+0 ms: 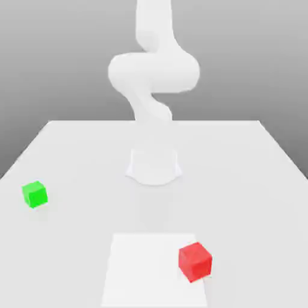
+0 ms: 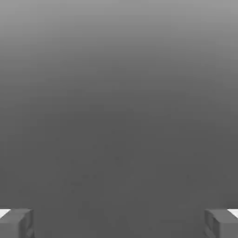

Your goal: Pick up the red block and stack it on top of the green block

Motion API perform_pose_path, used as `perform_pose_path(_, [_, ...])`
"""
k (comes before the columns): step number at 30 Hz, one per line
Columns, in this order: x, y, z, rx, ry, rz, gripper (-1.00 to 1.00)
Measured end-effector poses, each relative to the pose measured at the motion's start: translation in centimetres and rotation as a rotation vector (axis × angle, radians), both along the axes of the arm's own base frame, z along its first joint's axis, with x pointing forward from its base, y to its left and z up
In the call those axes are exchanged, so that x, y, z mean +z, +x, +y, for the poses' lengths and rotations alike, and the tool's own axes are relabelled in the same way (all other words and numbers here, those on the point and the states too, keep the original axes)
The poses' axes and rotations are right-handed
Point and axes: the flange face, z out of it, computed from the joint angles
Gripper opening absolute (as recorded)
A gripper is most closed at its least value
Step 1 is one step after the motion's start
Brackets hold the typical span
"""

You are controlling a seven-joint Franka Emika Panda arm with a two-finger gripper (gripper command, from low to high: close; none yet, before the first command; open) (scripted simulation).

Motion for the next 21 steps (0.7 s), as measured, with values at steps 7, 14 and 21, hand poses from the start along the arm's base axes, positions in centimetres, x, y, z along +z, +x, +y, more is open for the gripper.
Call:
perform_pose_path(7, [-14.6, 6.6, 2.8, 0.131, -0.052, 0.230, 0.00])
perform_pose_path(14, [-29.7, 7.8, 5.7, 0.263, -0.108, 0.452, 0.00])
perform_pose_path(21, [-43.7, 4.0, 7.8, 0.403, -0.169, 0.672, 0.00])
